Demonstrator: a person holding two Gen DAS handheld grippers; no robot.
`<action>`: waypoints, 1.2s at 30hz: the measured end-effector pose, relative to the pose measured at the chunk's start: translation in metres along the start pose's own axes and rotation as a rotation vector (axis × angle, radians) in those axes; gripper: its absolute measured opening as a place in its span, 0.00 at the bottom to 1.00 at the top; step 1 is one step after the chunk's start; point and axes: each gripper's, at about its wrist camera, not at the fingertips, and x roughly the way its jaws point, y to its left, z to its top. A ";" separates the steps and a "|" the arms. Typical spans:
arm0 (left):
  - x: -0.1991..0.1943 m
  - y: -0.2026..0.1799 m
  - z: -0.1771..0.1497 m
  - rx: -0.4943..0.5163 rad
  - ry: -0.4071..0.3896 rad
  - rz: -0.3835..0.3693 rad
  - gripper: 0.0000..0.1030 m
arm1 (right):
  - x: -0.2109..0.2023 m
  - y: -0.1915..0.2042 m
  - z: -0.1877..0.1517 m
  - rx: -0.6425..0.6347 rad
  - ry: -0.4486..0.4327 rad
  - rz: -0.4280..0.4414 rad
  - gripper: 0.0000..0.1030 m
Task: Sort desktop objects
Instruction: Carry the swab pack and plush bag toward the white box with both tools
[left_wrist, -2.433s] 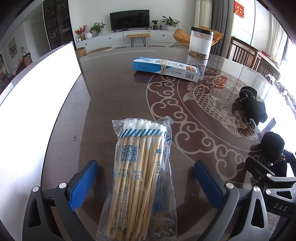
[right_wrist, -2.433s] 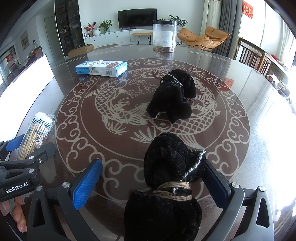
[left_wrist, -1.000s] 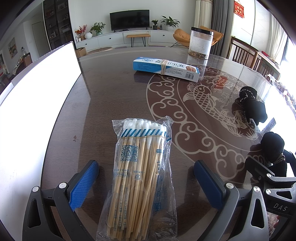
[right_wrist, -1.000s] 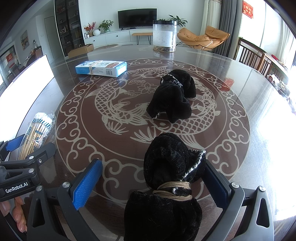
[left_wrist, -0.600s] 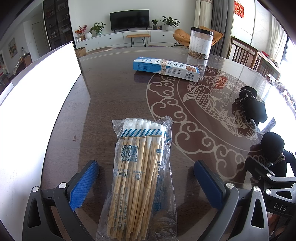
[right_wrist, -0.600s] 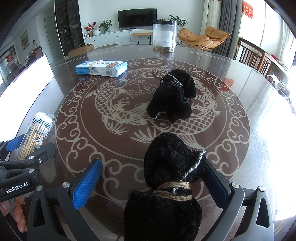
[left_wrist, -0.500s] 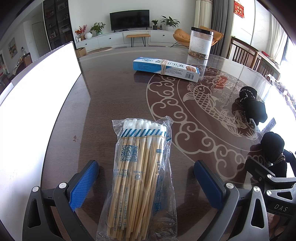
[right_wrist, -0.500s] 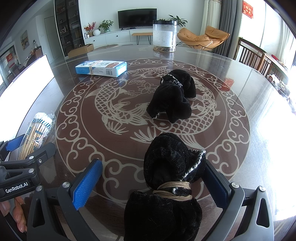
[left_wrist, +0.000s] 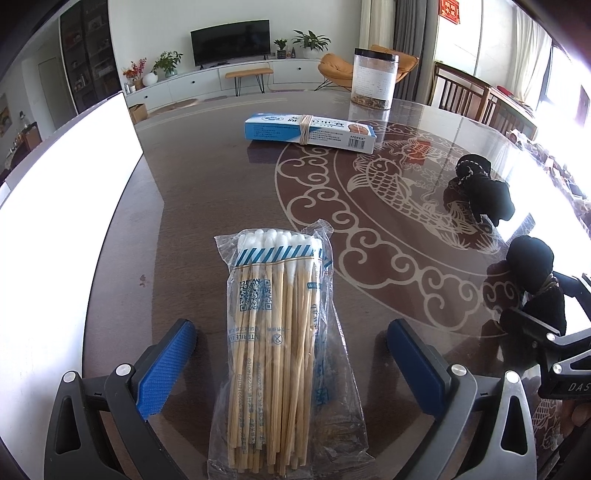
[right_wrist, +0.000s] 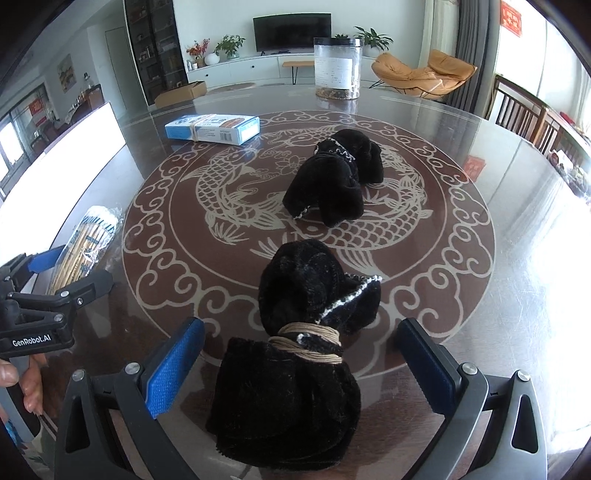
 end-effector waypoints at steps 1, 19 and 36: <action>0.000 0.000 0.000 0.000 0.000 0.000 1.00 | 0.000 0.003 0.000 -0.015 0.000 -0.003 1.00; 0.002 -0.003 0.006 0.023 0.062 -0.013 0.99 | -0.017 -0.041 -0.002 0.175 -0.010 0.155 0.94; -0.118 0.025 -0.005 -0.149 -0.156 -0.223 0.28 | -0.091 0.014 -0.001 0.055 -0.181 0.129 0.34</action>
